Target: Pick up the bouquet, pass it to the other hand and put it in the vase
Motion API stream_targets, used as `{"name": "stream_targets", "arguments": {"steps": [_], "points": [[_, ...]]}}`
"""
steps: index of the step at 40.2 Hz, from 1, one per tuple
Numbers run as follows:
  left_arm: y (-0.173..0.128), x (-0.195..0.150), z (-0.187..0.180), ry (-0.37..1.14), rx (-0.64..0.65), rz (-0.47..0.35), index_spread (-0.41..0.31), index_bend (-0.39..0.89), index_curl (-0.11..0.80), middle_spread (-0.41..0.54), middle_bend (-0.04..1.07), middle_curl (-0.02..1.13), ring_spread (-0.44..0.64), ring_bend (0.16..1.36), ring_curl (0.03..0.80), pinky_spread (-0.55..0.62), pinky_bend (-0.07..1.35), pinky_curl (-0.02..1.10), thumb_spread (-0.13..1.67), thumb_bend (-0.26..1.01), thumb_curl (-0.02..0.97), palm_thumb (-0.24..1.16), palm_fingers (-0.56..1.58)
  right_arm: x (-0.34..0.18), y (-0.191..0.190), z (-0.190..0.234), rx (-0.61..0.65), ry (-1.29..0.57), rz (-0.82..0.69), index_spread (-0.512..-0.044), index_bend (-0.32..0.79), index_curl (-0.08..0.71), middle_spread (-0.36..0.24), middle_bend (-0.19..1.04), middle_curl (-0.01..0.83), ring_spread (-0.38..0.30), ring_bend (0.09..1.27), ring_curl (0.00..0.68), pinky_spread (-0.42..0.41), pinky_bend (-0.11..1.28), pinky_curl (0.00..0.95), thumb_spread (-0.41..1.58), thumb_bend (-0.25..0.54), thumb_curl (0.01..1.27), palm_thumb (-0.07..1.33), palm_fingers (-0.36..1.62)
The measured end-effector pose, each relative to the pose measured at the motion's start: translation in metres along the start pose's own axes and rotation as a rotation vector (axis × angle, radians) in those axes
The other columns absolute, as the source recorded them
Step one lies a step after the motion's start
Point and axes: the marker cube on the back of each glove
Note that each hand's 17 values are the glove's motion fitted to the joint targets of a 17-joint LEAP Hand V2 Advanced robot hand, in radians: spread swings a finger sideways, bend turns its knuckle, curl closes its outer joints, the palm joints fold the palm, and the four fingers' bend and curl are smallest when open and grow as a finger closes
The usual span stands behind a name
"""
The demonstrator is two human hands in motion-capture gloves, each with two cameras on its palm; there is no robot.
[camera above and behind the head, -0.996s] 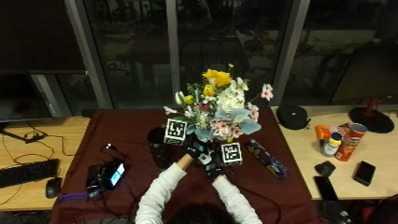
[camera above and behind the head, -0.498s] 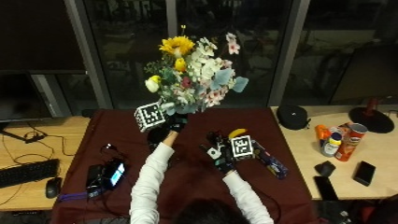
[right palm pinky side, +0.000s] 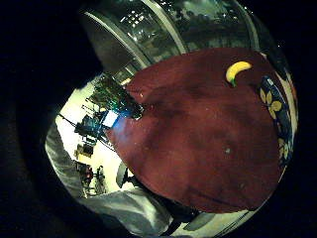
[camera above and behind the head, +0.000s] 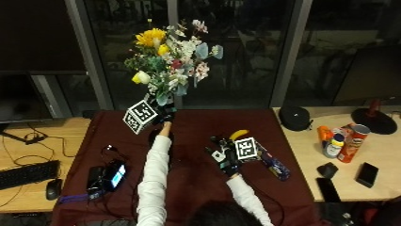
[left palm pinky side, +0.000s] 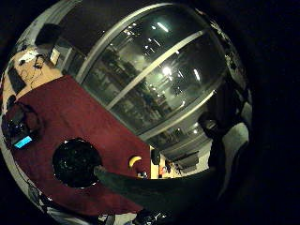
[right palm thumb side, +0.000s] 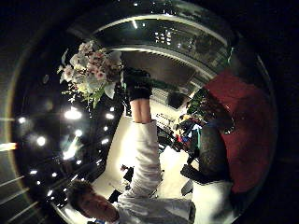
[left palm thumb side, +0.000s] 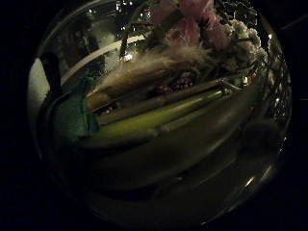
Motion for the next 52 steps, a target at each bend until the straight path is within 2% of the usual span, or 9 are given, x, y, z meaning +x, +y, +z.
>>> {"name": "stream_targets", "arguments": {"steps": [23,29,32,33,35,36,38,43,52], "points": [[0.001,-0.056,0.002,-0.029,-0.098,-0.033,-0.364,0.47,0.612,-0.352,0.76,0.59,-0.38,0.84,0.493,-0.39,0.66,0.48,0.3,-0.03,0.8,0.89,1.36,0.031,0.002,-0.002,-0.032,-0.001,0.038,-0.243,0.15,0.383,-0.126,0.26,0.446,-0.143,0.33,0.372,0.036,0.18,0.311,0.97,-0.022,0.56,0.87,0.91],[0.028,-0.103,-0.004,-0.044,-0.451,-0.132,-0.341,0.36,0.592,-0.351,0.74,0.58,-0.38,0.85,0.492,-0.4,0.72,0.5,0.5,-0.1,0.752,0.74,1.32,0.034,0.005,0.001,-0.053,-0.028,0.09,-0.24,0.15,0.381,-0.121,0.25,0.446,-0.143,0.31,0.376,0.047,0.17,0.307,0.98,-0.022,0.56,0.87,0.9],[0.049,-0.14,-0.013,-0.068,-0.693,-0.165,-0.288,0.16,0.547,-0.326,0.68,0.57,-0.36,0.82,0.479,-0.38,0.72,0.49,0.67,-0.12,0.669,0.57,1.02,0.044,0.004,0.002,-0.056,-0.008,0.082,-0.238,0.15,0.38,-0.116,0.25,0.447,-0.143,0.31,0.378,0.049,0.17,0.305,0.98,-0.021,0.56,0.87,0.91],[0.055,-0.155,-0.017,-0.089,-0.75,-0.16,-0.246,0.05,0.515,-0.308,0.65,0.57,-0.34,0.8,0.477,-0.36,0.71,0.49,0.68,-0.15,0.636,0.49,0.85,0.047,0.004,0.002,-0.059,0.005,0.085,-0.238,0.15,0.379,-0.115,0.25,0.447,-0.142,0.3,0.379,0.05,0.17,0.305,0.98,-0.021,0.56,0.87,0.91],[0.069,-0.182,-0.027,-0.14,-0.838,-0.141,-0.098,-0.06,0.467,-0.184,0.59,0.6,-0.18,0.75,0.525,-0.15,0.59,0.5,0.71,-0.14,0.597,0.4,0.02,0.051,0.005,0.002,-0.068,0.032,0.096,-0.237,0.15,0.379,-0.118,0.25,0.448,-0.142,0.3,0.379,0.051,0.17,0.302,0.98,-0.021,0.56,0.87,0.91],[0.075,-0.194,-0.033,-0.154,-0.874,-0.137,-0.056,-0.03,0.47,-0.124,0.57,0.64,-0.11,0.79,0.578,-0.07,0.63,0.56,0.72,-0.12,0.58,0.38,-0.14,0.053,0.006,0.001,-0.072,0.043,0.105,-0.237,0.16,0.38,-0.118,0.25,0.449,-0.142,0.29,0.379,0.055,0.17,0.301,0.98,-0.021,0.56,0.87,0.9],[0.086,-0.211,-0.044,-0.15,-0.93,-0.145,0.004,0.0,0.416,-0.009,0.41,0.56,0.02,0.75,0.513,0.05,0.61,0.52,0.73,-0.1,0.554,0.35,-0.29,0.059,0.007,0.002,-0.081,0.058,0.127,-0.237,0.16,0.38,-0.118,0.25,0.449,-0.143,0.29,0.379,0.06,0.17,0.301,0.98,-0.021,0.55,0.87,0.9],[0.086,-0.229,-0.065,-0.159,-0.942,-0.134,0.1,0.0,0.308,0.179,0.25,0.4,0.22,0.67,0.372,0.26,0.49,0.38,0.76,-0.06,0.507,0.32,-0.29,0.068,0.011,0.0,-0.112,0.065,0.178,-0.237,0.17,0.387,-0.114,0.24,0.45,-0.136,0.27,0.381,0.073,0.16,0.296,0.99,-0.021,0.55,0.88,0.88],[0.066,-0.214,-0.092,-0.184,-0.875,-0.049,0.165,0.02,0.192,0.344,0.19,0.34,0.41,0.61,0.31,0.43,0.42,0.32,0.78,-0.04,0.453,0.32,-0.26,0.094,0.014,-0.009,-0.106,0.067,0.211,-0.239,0.17,0.399,-0.131,0.22,0.446,-0.119,0.24,0.382,0.089,0.16,0.283,0.99,-0.02,0.55,0.88,0.85]]}}
